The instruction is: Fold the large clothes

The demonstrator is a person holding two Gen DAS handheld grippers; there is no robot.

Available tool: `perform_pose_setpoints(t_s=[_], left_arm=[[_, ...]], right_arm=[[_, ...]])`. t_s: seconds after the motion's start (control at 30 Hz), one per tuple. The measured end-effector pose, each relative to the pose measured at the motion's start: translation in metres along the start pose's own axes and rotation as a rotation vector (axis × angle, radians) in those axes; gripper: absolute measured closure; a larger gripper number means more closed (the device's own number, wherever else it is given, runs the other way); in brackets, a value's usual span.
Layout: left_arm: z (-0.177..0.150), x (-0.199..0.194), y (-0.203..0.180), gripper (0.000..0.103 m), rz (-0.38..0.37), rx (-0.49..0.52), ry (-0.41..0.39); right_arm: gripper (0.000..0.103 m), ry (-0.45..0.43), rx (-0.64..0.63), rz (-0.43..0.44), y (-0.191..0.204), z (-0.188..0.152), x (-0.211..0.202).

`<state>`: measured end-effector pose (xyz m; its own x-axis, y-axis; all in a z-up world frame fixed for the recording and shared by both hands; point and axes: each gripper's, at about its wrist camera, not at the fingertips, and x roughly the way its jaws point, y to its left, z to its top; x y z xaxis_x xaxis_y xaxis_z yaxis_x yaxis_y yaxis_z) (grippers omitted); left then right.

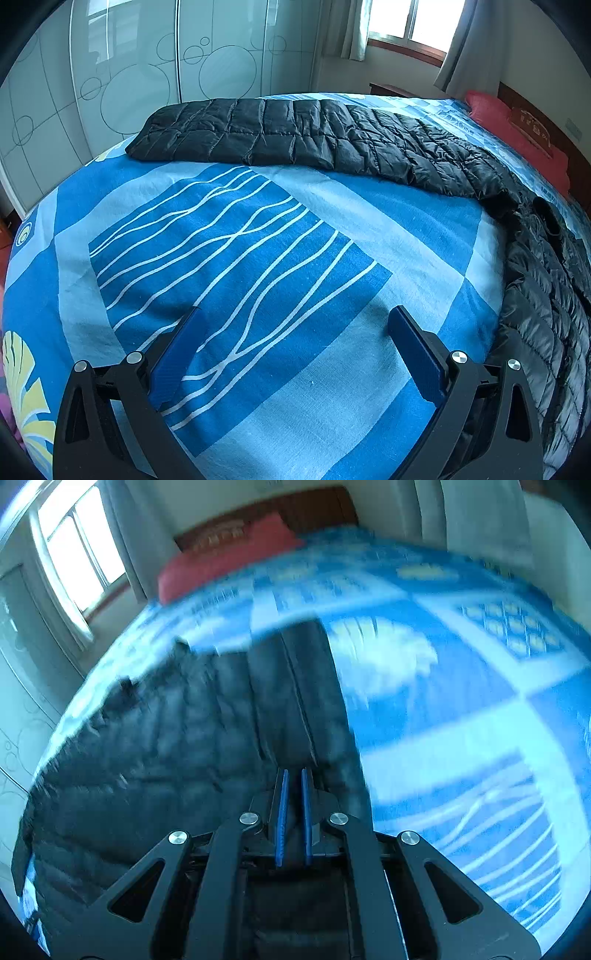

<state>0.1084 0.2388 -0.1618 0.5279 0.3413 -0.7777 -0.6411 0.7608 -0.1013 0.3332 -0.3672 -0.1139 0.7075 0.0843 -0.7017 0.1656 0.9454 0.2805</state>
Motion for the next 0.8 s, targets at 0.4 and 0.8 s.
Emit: perform_pose_setpoints(t_s=[0.4, 0.8], left_arm=[[0.0, 0.001, -0.003, 0.005, 0.016, 0.011, 0.004], [0.0, 0.001, -0.004, 0.005, 0.018, 0.011, 0.003]], right_arm=[[0.089, -0.003, -0.051, -0.056, 0.019, 0.038, 0.03], [0.059, 0.008, -0.087, -0.105, 0.038, 0.027, 0.035]])
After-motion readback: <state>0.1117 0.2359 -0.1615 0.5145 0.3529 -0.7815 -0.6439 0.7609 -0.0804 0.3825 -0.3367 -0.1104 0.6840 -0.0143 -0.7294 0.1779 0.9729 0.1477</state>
